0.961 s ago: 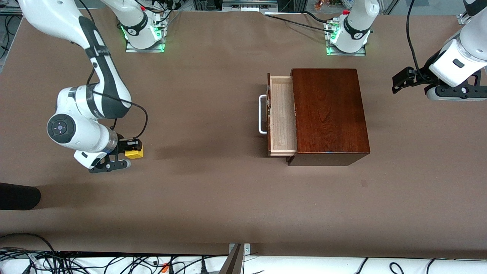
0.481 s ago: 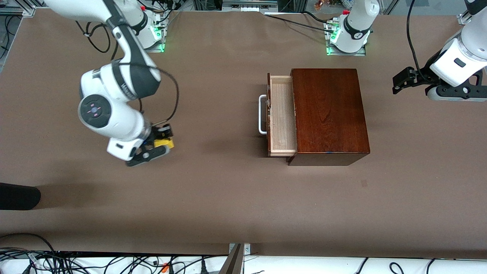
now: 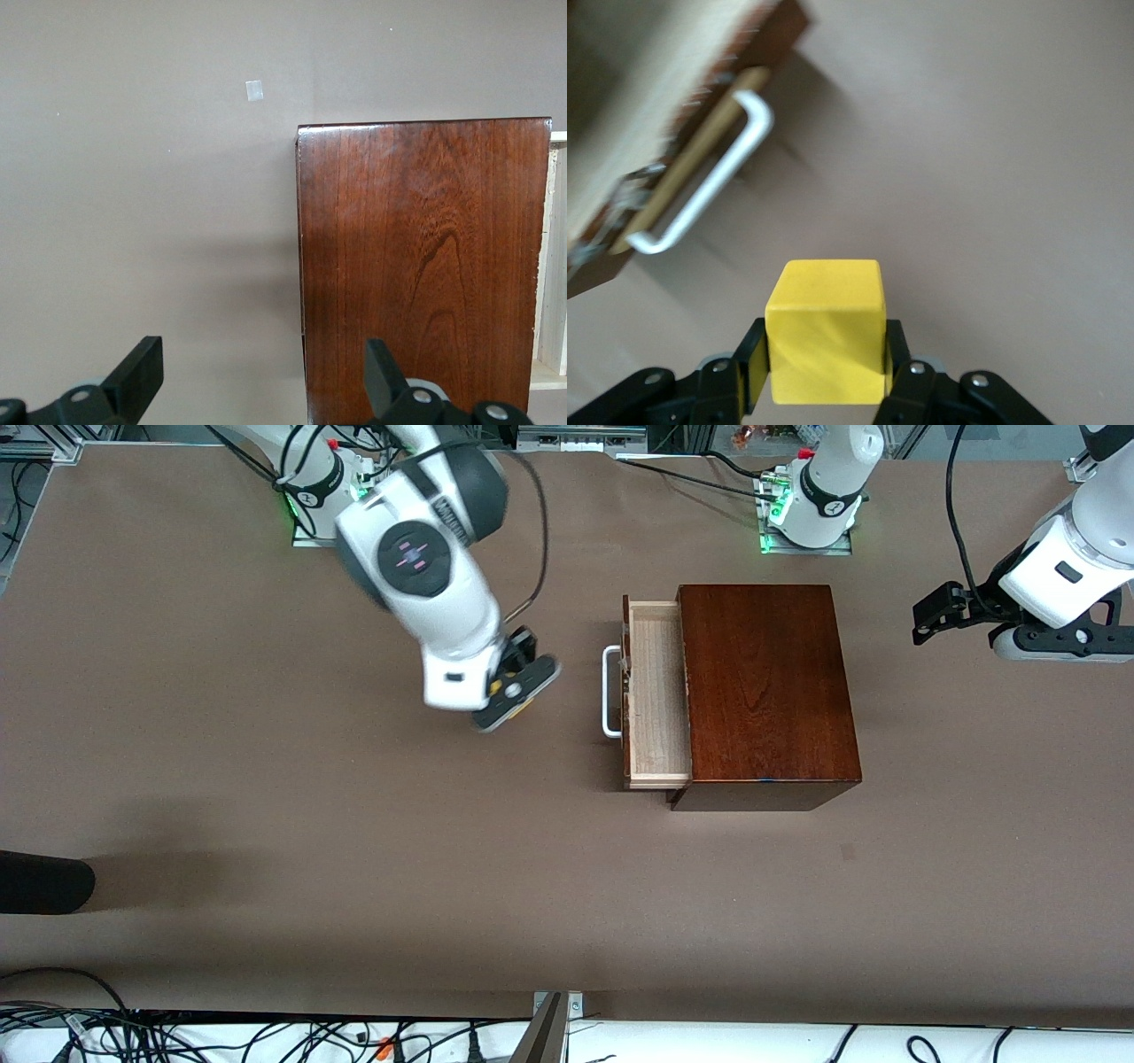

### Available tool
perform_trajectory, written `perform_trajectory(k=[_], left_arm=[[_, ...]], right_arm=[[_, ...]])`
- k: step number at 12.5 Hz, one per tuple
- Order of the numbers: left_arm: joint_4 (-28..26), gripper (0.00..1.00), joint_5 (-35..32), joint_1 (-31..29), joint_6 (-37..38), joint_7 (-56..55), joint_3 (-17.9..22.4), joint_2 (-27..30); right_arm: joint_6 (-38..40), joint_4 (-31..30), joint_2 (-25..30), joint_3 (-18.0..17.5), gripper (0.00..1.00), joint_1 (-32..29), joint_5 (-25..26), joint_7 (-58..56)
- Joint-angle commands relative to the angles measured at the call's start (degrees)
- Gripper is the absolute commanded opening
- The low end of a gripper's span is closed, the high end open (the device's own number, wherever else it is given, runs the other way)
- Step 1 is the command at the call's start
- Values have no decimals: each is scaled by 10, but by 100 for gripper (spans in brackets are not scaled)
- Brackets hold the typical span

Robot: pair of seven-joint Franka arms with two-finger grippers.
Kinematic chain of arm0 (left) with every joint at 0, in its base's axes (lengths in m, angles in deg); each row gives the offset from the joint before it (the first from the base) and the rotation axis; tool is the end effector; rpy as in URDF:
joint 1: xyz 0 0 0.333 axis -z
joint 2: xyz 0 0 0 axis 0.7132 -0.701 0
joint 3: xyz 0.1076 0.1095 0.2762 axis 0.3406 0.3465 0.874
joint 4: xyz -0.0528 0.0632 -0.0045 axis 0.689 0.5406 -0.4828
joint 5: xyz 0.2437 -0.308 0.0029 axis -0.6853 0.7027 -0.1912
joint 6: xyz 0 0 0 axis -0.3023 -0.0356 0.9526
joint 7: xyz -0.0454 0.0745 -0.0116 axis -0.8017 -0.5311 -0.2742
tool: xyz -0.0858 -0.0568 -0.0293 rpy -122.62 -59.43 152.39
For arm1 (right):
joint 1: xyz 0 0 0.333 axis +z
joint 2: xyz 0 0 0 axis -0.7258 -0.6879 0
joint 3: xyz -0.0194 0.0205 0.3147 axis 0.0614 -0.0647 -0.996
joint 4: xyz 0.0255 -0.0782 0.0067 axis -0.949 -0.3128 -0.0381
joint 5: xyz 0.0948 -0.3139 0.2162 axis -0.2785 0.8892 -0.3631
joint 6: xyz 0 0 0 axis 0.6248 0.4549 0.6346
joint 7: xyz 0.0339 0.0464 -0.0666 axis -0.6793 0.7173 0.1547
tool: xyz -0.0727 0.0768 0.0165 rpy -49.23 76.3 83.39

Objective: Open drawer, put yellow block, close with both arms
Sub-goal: 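Lift the yellow cube and carry it over the open drawer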

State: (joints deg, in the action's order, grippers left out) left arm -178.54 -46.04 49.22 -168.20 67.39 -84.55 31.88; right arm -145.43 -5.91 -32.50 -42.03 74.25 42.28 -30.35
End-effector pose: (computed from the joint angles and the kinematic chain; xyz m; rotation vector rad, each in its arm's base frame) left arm 0.5361 -0.0455 0.5910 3.1364 -0.0177 -0.0925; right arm 0.5230 0.4579 0.4476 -2.8210 -1.1381 0.0498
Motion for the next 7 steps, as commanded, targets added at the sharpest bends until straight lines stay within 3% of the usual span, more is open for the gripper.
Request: perform_trajectory(k=[1,3,5,7], left_arm=[[20,100,9,1,14,-2,0,-10],[20,100,9,1,14,-2,0,-10],[20,100,9,1,14,-2,0,-10],[21,100,9,1,14,-2,0,-10]], right_arm=[[12,28,-10,4,41,57,29,-9],[17,50,-15,3,41,98,76,-14],[12,63,-28,4,41,137,81,-14],[14,122,-72,5,41,180,123,-15]])
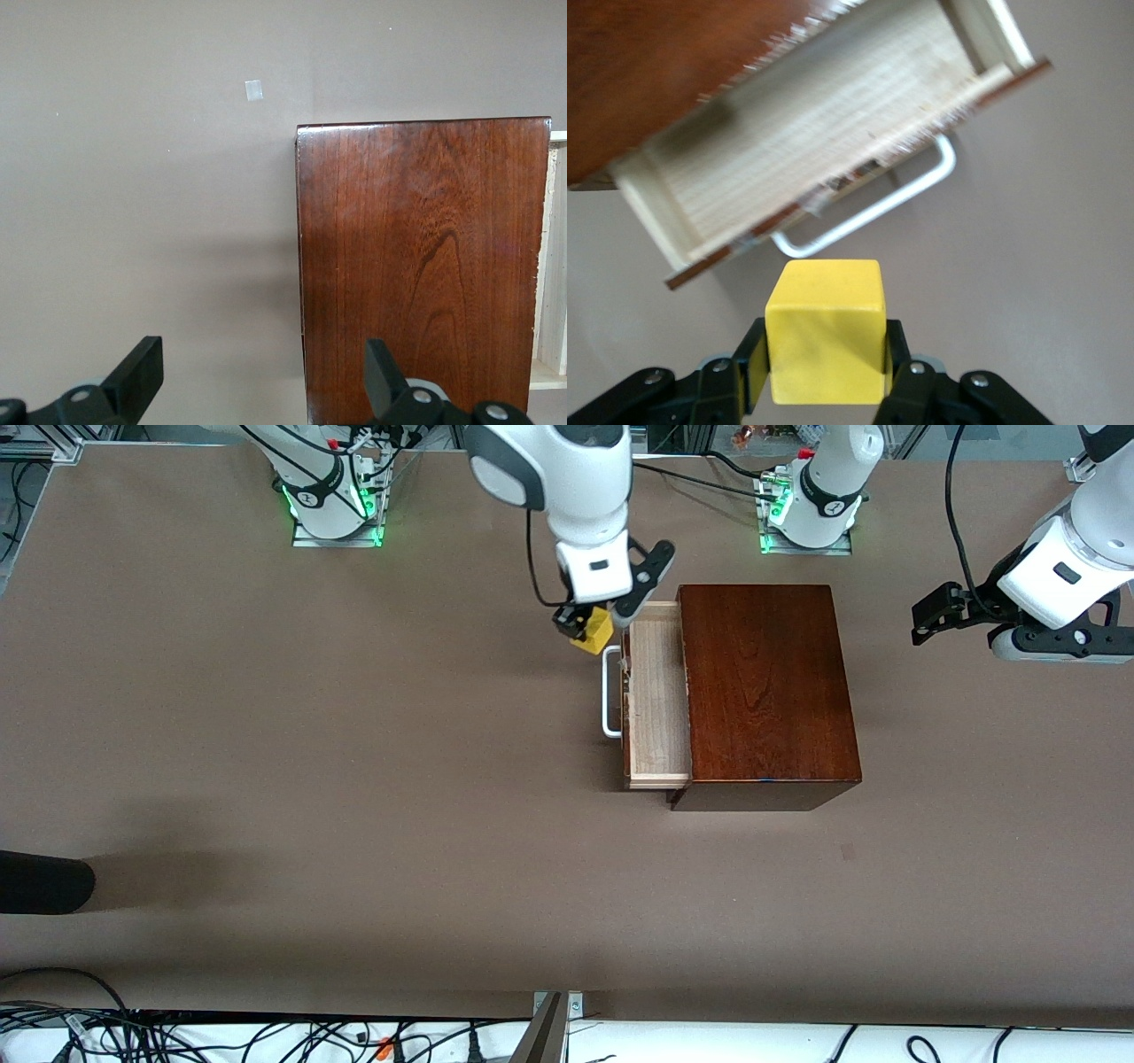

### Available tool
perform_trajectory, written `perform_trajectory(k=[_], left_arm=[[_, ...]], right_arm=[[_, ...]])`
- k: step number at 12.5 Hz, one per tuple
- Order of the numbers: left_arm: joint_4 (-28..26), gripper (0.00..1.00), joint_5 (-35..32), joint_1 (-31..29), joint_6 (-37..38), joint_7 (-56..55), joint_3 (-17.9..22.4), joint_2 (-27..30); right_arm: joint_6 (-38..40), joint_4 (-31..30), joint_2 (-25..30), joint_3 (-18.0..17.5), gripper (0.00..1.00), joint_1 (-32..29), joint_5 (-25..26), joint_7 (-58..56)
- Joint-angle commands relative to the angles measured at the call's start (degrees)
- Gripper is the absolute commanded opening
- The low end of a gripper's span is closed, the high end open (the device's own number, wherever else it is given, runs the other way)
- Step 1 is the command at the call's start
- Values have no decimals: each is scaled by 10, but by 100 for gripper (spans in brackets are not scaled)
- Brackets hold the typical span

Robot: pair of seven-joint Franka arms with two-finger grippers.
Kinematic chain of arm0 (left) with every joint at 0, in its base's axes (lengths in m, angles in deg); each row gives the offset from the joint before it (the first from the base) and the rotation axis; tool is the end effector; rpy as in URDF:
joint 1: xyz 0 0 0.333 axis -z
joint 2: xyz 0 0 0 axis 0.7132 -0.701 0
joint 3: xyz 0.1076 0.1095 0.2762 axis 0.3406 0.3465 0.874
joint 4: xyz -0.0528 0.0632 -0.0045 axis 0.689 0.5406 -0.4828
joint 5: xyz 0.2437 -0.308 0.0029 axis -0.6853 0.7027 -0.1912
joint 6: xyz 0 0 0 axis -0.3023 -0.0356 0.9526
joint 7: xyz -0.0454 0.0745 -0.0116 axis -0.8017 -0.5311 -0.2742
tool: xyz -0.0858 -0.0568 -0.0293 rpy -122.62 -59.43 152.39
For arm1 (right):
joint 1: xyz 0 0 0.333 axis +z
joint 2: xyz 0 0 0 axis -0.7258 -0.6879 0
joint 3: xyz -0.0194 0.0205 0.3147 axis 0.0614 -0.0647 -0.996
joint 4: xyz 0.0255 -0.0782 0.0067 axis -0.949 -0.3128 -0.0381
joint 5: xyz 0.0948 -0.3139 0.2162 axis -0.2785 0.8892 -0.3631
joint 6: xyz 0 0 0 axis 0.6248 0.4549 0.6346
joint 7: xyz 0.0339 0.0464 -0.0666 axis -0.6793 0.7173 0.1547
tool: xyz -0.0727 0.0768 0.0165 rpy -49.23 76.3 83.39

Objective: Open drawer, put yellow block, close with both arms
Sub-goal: 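Lift the yellow cube and carry it over the open drawer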

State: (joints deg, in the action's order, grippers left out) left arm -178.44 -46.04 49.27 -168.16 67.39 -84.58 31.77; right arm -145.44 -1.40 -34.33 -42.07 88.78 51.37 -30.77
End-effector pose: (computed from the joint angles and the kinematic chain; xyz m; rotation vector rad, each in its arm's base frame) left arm 0.5366 -0.0463 0.5907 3.1365 -0.0199 -0.0939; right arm 0.4140 0.5758 0.4631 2.7003 1.5812 0.1063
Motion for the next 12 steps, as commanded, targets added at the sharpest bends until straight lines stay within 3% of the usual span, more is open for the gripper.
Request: perform_trajectory(k=[1,4,7,12], left_arm=[[19,100,9,1,14,-2,0,-9],[19,100,9,1,14,-2,0,-9],[20,100,8,1,14,-2,0,-9],[20,100,9,2,14,-2,0,-9]], right_arm=[[15,112,-84,5,41,48,38,-11],[-2,183,-144,6,41,65,53,-19],[-46,184,-160,7,41,69,57,-22],[-41,179,-172,7,41,70,91,-90]])
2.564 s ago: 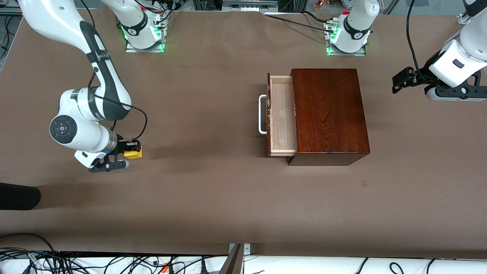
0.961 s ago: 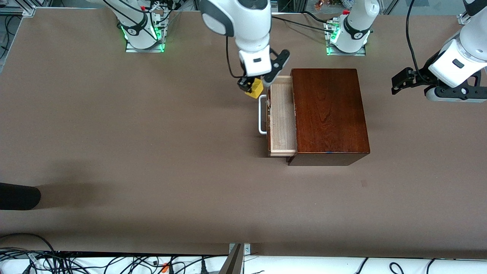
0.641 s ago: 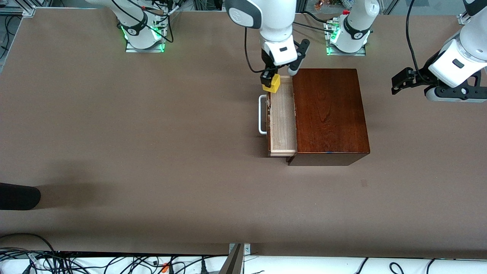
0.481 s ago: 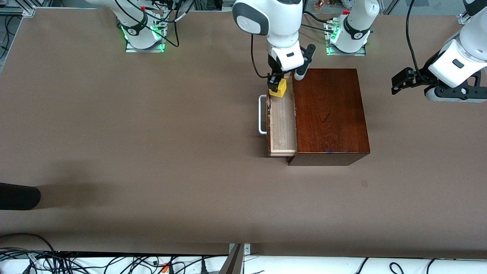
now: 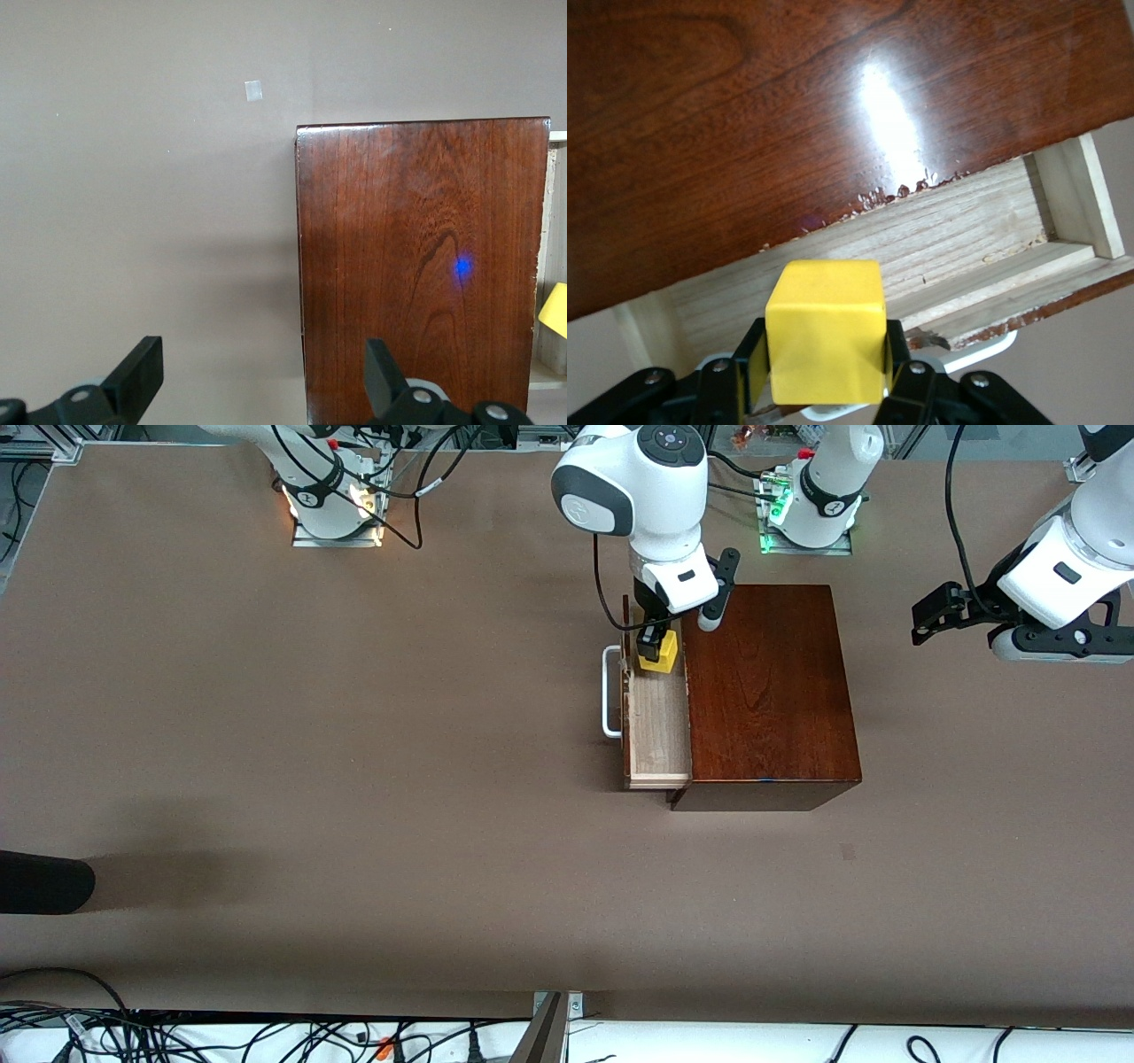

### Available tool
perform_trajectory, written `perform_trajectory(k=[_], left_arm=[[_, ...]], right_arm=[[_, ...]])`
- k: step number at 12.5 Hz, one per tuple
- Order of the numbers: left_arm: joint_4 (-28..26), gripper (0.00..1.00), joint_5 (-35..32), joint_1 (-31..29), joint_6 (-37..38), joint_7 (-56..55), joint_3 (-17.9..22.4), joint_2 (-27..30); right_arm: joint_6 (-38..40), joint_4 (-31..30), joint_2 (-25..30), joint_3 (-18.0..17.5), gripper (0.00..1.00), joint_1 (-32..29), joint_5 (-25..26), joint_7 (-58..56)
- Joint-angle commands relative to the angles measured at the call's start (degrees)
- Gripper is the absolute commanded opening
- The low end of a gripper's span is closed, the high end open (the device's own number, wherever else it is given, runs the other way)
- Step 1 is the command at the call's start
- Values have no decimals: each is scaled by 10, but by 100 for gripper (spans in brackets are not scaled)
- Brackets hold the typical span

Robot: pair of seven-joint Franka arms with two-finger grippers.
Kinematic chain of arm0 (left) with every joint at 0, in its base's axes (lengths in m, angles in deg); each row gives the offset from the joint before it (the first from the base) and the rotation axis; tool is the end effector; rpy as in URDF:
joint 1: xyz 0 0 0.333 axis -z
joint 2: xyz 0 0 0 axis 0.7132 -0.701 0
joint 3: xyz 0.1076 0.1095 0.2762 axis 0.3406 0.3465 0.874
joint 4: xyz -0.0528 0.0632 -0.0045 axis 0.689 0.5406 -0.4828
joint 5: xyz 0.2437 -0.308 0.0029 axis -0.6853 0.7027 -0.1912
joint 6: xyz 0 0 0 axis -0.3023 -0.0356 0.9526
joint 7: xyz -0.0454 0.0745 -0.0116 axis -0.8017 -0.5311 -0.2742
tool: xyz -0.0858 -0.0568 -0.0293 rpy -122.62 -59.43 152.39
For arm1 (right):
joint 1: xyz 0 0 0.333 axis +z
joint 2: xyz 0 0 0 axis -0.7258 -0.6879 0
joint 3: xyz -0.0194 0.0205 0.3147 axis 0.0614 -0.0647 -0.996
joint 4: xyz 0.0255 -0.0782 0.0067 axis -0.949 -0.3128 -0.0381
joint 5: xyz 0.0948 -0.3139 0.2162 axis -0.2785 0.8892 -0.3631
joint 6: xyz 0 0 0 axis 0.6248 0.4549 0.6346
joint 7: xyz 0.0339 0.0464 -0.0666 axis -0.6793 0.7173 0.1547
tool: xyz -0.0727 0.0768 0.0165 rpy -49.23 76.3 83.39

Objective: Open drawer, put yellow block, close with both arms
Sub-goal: 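Lift the yellow cube and carry it over the open drawer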

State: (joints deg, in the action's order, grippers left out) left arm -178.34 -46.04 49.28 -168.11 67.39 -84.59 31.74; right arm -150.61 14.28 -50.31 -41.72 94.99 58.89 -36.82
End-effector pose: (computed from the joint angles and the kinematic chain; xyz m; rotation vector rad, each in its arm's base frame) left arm 0.5367 -0.0465 0.5912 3.1364 -0.0205 -0.0933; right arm 0.4160 0.6542 0.4006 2.5084 1.8238 0.2763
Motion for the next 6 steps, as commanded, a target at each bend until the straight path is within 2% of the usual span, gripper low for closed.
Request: perform_trajectory(k=[1,4,6], left_arm=[[19,100,9,2,13,-2,0,-8],[19,100,8,2,13,-2,0,-8],[19,100,9,2,13,-2,0,-8]], right_arm=[[13,21,-13,3,41,8,16,-46],[10,21,-19,3,41,9,19,-76],[7,20,-28,3,41,12,40,-83]])
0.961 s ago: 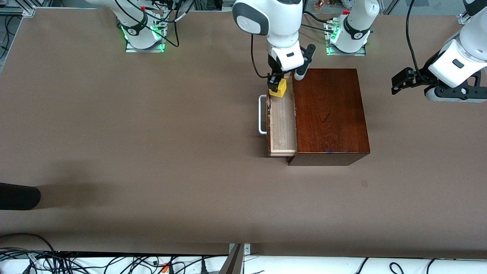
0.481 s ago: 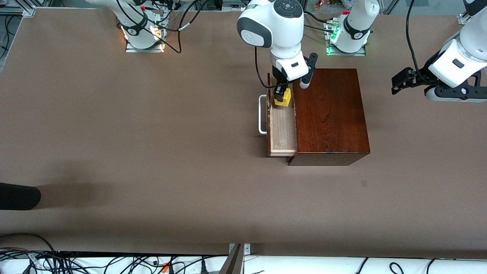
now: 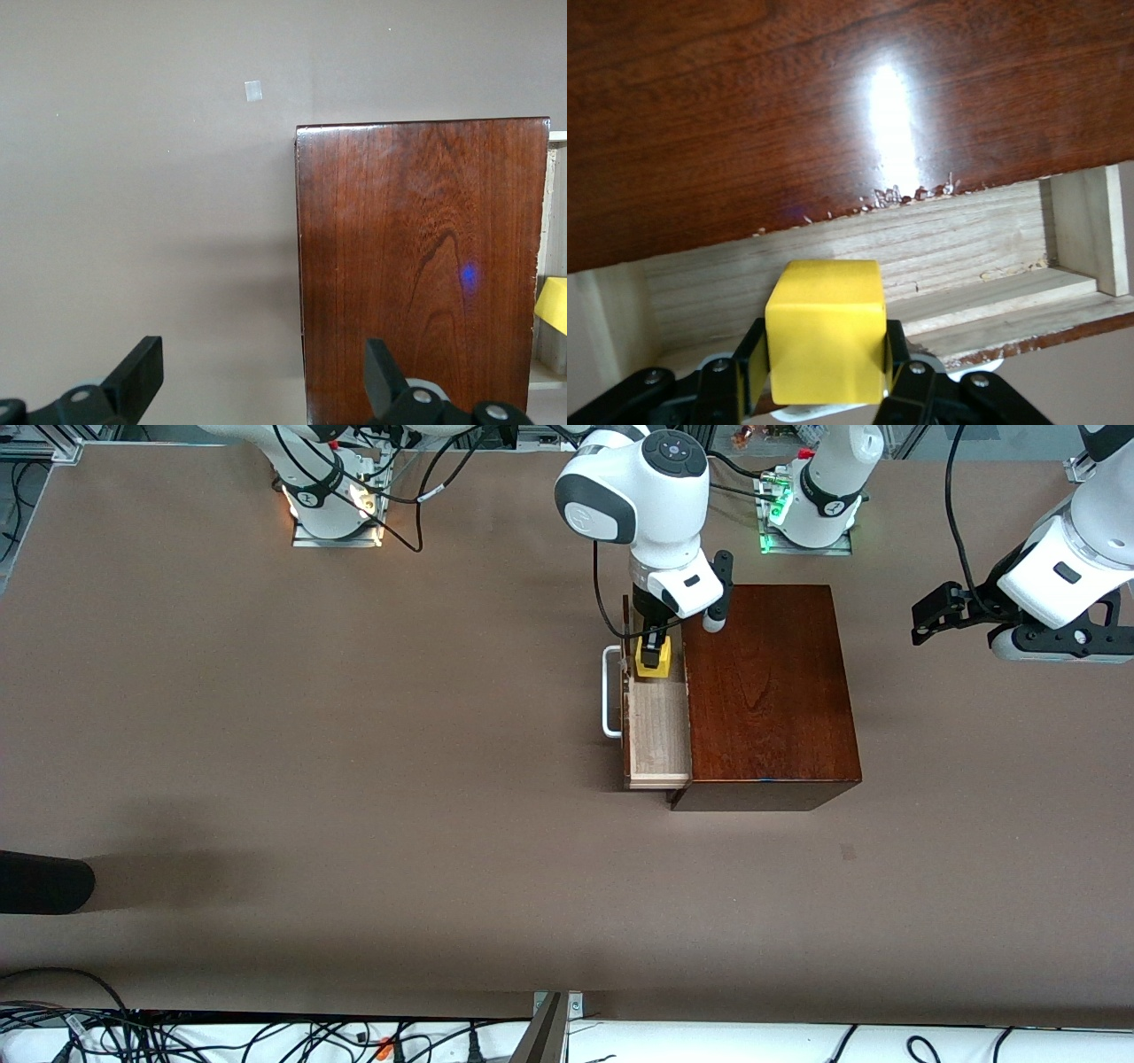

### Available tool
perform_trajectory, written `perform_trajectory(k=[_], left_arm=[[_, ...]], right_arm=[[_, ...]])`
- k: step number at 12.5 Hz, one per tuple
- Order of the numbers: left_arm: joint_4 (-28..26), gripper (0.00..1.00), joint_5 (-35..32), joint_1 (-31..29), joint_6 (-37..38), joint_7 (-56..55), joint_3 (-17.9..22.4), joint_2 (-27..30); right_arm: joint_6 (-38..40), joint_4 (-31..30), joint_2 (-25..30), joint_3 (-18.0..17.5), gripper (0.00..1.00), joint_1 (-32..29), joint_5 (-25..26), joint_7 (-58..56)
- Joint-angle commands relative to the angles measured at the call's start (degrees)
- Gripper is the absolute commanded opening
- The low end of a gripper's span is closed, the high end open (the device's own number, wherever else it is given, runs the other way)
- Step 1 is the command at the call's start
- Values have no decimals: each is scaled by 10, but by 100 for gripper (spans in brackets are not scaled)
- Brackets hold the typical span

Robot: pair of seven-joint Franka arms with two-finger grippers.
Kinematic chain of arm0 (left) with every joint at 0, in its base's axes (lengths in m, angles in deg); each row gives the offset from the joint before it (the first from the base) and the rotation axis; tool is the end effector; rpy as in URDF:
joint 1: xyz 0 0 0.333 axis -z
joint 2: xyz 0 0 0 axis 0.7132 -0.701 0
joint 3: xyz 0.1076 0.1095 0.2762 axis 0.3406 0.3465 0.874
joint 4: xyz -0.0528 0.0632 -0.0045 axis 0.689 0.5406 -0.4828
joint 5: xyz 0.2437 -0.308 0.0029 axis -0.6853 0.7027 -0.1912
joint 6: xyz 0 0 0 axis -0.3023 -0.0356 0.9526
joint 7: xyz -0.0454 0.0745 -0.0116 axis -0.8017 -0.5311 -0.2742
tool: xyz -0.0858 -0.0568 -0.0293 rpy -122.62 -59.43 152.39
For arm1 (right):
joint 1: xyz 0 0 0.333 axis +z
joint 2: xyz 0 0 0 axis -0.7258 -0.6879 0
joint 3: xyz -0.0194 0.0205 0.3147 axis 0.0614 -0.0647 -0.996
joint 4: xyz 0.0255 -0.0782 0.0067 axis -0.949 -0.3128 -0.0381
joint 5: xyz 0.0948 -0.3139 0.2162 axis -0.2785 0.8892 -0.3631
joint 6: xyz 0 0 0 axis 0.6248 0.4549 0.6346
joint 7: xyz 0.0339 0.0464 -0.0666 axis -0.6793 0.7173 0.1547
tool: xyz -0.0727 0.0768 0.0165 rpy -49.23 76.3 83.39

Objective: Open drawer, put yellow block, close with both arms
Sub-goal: 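Lower the cube into the drawer and open the right gripper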

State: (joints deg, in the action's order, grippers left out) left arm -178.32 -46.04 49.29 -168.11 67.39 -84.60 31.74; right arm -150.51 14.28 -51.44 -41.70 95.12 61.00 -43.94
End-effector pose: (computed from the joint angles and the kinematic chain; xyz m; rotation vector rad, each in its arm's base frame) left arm 0.5367 -0.0467 0.5914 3.1365 -0.0210 -0.0928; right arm 0.4176 0.6547 0.3856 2.3418 1.9631 0.2589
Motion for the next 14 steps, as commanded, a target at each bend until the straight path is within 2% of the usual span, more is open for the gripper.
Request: perform_trajectory(k=[1,3,14], left_arm=[[19,100,9,2,13,-2,0,-8],[19,100,8,2,13,-2,0,-8],[19,100,9,2,13,-1,0,-9]], right_arm=[[5,19,-19,3,41,13,22,-13],[4,16,-28,3,41,15,36,-27],[11,7,-34,6,44,14,39,-51]])
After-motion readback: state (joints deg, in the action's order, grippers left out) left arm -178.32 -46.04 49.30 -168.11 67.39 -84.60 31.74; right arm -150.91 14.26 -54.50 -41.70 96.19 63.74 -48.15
